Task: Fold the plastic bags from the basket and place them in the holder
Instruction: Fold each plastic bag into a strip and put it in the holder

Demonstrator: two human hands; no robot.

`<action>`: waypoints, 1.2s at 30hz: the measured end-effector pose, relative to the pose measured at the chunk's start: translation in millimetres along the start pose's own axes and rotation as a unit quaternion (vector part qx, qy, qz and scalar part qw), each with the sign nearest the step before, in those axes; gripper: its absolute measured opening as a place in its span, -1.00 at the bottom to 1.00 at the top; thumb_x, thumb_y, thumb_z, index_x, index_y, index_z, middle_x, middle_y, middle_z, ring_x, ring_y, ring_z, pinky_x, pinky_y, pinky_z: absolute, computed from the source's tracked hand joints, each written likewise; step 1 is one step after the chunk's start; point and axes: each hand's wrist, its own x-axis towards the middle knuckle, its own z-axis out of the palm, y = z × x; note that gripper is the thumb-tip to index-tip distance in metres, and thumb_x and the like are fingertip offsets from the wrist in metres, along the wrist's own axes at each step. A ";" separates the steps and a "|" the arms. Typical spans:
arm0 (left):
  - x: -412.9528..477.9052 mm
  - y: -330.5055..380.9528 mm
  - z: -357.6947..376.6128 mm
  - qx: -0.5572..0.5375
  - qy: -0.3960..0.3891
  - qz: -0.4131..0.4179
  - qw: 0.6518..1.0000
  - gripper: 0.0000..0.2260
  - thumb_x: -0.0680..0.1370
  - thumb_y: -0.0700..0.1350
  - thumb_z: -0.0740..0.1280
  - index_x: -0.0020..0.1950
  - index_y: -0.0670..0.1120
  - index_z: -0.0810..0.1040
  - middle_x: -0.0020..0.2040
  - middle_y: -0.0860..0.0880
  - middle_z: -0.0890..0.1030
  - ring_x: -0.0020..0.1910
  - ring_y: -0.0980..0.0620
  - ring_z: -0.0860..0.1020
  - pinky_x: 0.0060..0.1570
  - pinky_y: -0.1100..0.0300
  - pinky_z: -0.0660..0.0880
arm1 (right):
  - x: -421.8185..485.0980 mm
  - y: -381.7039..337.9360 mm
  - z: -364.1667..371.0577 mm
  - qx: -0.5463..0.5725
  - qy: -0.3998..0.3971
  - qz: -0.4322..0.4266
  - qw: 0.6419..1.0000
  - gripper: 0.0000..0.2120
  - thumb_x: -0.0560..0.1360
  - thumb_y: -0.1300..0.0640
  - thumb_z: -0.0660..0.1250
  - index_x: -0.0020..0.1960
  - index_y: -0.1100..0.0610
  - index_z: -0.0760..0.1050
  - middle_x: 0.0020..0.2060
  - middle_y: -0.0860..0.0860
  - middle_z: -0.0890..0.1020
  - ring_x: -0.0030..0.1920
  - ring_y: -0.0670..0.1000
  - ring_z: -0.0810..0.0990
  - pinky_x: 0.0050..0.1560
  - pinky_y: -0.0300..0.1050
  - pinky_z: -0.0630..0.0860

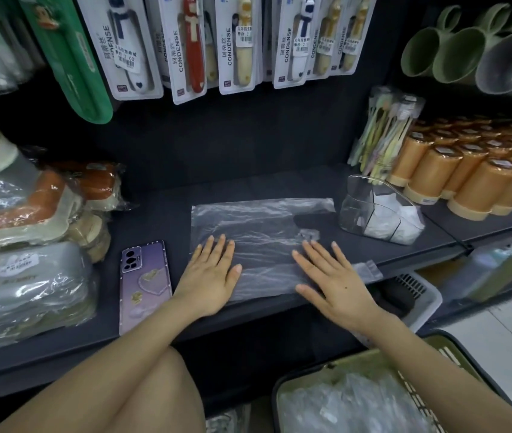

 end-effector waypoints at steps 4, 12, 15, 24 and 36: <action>-2.0 -3.7 -6.7 -0.137 0.004 -0.005 0.991 -0.45 0.67 0.13 -0.05 0.59 -0.06 -0.11 0.59 -0.06 -0.13 0.56 0.02 -0.18 0.50 0.16 -0.22 | -8.6 -5.5 0.2 -0.026 0.066 -0.107 0.992 -0.52 0.47 -0.24 0.25 0.20 0.06 0.59 0.21 -0.01 0.60 0.25 0.03 0.51 0.35 0.10 0.26; -30.9 -14.6 -34.8 -0.429 0.048 -0.001 0.902 -0.69 0.59 0.18 0.21 0.04 0.03 0.64 0.07 0.18 0.62 0.21 0.13 0.53 0.26 0.30 0.35 | -20.3 -33.4 -24.4 0.075 0.168 -0.032 0.982 -0.77 0.50 -0.02 0.29 -0.21 0.04 0.65 -0.30 -0.15 0.67 -0.25 -0.09 0.58 0.04 -0.13 0.35; -28.2 -23.4 -42.2 -0.525 0.033 -0.024 0.850 -0.44 0.47 0.43 0.12 -0.05 0.00 0.67 -0.02 0.03 0.70 0.06 0.09 0.63 0.28 0.15 0.44 | -11.7 -45.0 -57.7 0.213 0.062 0.078 0.972 -0.83 0.51 0.02 0.37 -0.19 0.05 0.66 -0.28 -0.13 0.68 -0.22 -0.17 0.59 -0.04 -0.23 0.42; -33.3 -30.5 -52.2 -0.683 0.129 -0.175 0.697 -0.23 0.49 0.44 -0.11 -0.06 -0.10 0.66 -0.16 -0.06 0.70 -0.01 -0.08 0.62 0.13 0.05 0.46 | 76.7 -41.1 -104.5 0.277 -0.191 0.140 0.931 -0.77 0.49 0.12 0.42 -0.32 0.19 0.60 -0.45 -0.08 0.54 -0.38 -0.14 0.47 -0.14 -0.15 0.47; -29.8 -28.8 -26.7 -0.115 0.307 -0.101 0.939 -0.63 0.55 0.01 0.18 0.21 -0.21 0.53 0.05 -0.24 0.57 -0.01 -0.27 0.52 -0.01 -0.06 0.46 | 117.4 -24.5 -44.5 0.131 -0.246 0.121 0.953 -0.80 0.52 0.11 0.31 -0.14 0.22 0.63 -0.23 0.03 0.64 -0.20 0.04 0.57 -0.17 -0.08 0.46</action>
